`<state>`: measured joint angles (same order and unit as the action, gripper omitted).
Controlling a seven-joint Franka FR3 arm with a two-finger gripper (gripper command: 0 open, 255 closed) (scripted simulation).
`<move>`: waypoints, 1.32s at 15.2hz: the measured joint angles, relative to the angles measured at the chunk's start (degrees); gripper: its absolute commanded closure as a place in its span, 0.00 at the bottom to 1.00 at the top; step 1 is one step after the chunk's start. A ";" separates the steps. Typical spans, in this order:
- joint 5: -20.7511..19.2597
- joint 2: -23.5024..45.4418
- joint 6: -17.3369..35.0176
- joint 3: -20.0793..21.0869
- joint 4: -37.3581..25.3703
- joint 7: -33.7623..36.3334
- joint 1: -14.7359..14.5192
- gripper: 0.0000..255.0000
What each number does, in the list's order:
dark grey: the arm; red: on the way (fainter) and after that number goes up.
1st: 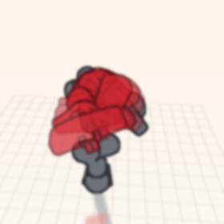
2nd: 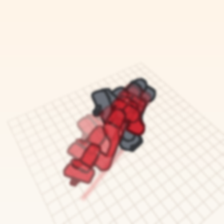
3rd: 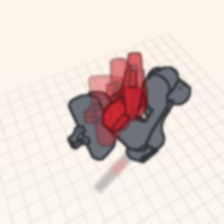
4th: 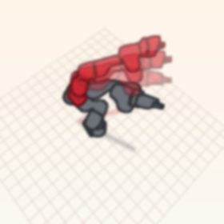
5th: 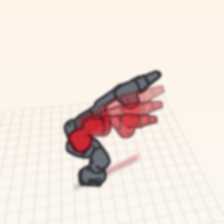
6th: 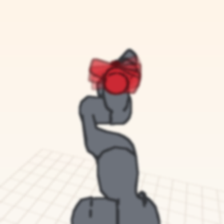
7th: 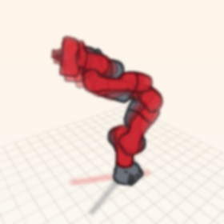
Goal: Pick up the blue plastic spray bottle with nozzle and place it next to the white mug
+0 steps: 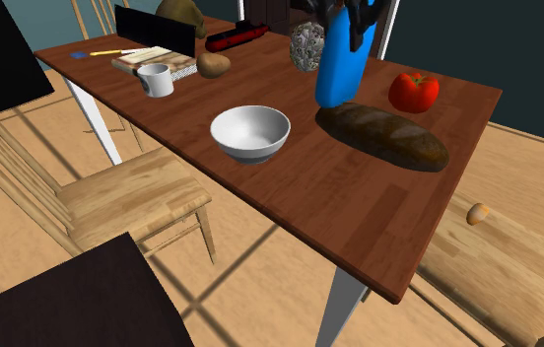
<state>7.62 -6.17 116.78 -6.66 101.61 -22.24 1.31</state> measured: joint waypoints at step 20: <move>-2.03 0.45 -9.26 2.66 -10.27 6.29 -2.15 1.00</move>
<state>5.60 -5.72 107.53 -3.99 91.35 -15.95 -0.84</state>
